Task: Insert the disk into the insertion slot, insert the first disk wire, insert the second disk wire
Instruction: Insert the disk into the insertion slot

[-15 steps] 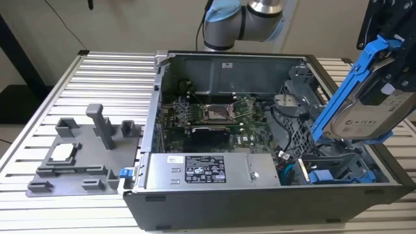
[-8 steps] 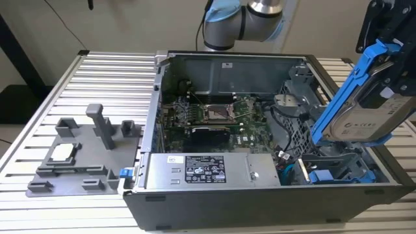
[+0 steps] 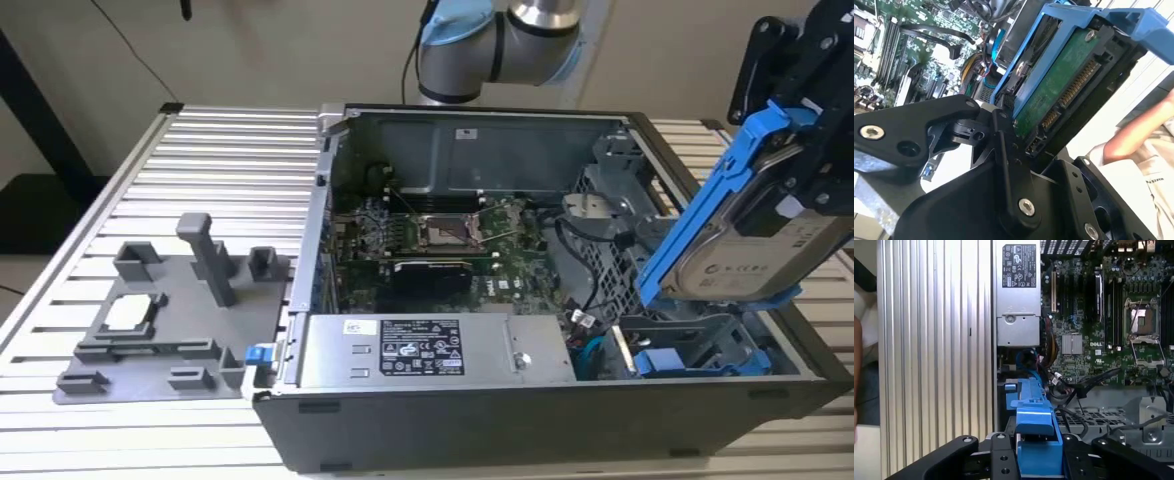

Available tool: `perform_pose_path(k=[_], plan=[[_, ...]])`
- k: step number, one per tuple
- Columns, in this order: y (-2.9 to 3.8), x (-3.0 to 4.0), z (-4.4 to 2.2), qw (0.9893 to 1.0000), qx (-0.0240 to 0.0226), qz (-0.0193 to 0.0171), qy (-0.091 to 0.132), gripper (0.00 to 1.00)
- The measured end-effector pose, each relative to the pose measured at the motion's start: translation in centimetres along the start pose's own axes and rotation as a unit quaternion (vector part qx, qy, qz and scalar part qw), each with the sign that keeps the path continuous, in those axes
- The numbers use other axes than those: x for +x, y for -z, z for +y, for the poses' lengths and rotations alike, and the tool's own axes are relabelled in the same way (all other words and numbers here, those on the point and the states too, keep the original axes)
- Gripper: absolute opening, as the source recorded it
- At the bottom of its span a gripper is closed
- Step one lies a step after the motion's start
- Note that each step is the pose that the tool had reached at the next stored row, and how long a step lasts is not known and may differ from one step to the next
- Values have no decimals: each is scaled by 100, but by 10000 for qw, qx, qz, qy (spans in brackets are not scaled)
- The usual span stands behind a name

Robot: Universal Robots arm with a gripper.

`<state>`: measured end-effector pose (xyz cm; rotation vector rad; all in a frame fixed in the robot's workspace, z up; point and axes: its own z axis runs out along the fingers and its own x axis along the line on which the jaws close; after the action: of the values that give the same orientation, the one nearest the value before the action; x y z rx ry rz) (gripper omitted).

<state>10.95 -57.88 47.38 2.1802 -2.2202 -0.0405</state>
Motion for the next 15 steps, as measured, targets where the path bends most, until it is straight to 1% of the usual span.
perform_pose_path(k=[4, 15], plan=[[-58, 6, -30, 10000, 0, -7, 1, 33], [-250, 7, -87, 10000, 0, -6, 24, 33]])
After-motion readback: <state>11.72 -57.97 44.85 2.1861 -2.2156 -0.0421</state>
